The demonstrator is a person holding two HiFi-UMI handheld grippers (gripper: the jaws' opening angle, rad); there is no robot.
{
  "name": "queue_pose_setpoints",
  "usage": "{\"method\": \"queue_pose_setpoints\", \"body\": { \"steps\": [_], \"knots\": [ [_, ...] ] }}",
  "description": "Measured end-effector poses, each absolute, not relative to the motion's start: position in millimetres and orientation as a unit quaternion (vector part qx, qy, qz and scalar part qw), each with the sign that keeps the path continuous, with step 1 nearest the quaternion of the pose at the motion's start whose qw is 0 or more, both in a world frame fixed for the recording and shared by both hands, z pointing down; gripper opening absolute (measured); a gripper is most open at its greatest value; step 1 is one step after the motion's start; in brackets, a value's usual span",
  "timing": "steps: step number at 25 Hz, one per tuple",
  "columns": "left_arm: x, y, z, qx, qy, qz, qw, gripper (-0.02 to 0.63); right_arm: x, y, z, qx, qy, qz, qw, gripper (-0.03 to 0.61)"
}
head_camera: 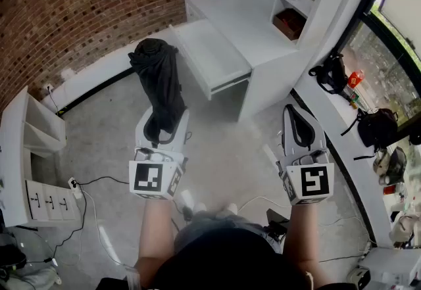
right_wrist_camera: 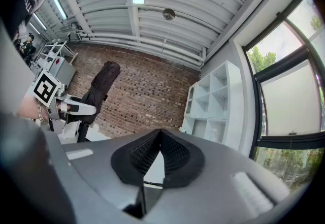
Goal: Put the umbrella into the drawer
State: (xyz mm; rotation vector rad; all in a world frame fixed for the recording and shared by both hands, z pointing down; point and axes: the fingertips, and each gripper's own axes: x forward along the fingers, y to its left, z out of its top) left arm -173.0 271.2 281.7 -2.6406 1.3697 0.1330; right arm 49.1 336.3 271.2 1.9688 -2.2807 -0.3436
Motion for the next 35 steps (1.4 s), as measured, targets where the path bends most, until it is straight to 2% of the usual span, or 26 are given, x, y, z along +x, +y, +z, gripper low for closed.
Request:
{"method": "queue_pose_setpoints", "body": {
  "steps": [20, 35],
  "knots": [
    [-129.4, 264.5, 287.8, -0.871, 0.483, 0.050, 0.080, 0.221, 96.4, 320.3, 282.1, 0.617, -0.776, -0.123, 0.046, 0.005],
    [-142.7, 149.6, 295.4, -0.878, 0.472, 0.038, 0.073, 0.221, 84.5, 220.0, 291.9, 0.631, -0.765, -0.112, 0.066, 0.005]
  ]
}}
